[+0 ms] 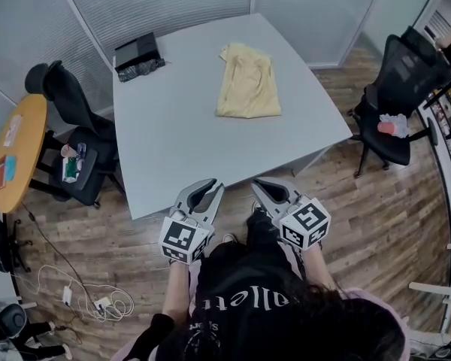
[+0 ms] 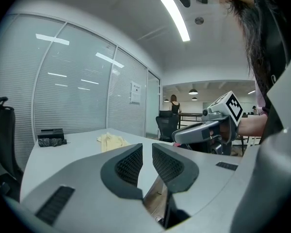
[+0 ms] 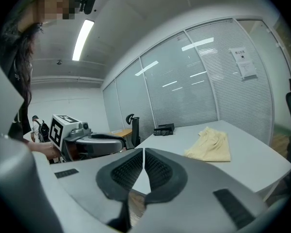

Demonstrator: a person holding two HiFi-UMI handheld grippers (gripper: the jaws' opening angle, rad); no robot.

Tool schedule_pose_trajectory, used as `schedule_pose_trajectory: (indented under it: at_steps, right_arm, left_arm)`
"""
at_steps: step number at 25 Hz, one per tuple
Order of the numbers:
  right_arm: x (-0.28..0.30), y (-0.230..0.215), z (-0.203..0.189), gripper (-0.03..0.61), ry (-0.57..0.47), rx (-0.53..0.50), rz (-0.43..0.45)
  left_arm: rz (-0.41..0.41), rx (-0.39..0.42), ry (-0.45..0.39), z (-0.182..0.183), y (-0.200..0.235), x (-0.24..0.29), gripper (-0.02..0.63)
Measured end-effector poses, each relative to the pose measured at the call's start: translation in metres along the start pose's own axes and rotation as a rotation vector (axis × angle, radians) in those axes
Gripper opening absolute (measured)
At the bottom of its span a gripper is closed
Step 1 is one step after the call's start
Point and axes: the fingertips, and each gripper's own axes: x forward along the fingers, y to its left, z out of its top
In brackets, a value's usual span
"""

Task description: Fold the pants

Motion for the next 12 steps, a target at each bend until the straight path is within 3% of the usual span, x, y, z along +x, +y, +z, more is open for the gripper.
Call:
schedule_pose_trajectory:
  at_steps: [12]
  right_arm:
    - [0.013, 0.006, 0.004, 0.029, -0.007, -0.021, 0.012]
  left_arm:
    - [0.010, 0.013, -0.007, 0.002, 0.015, -0.001, 0.077]
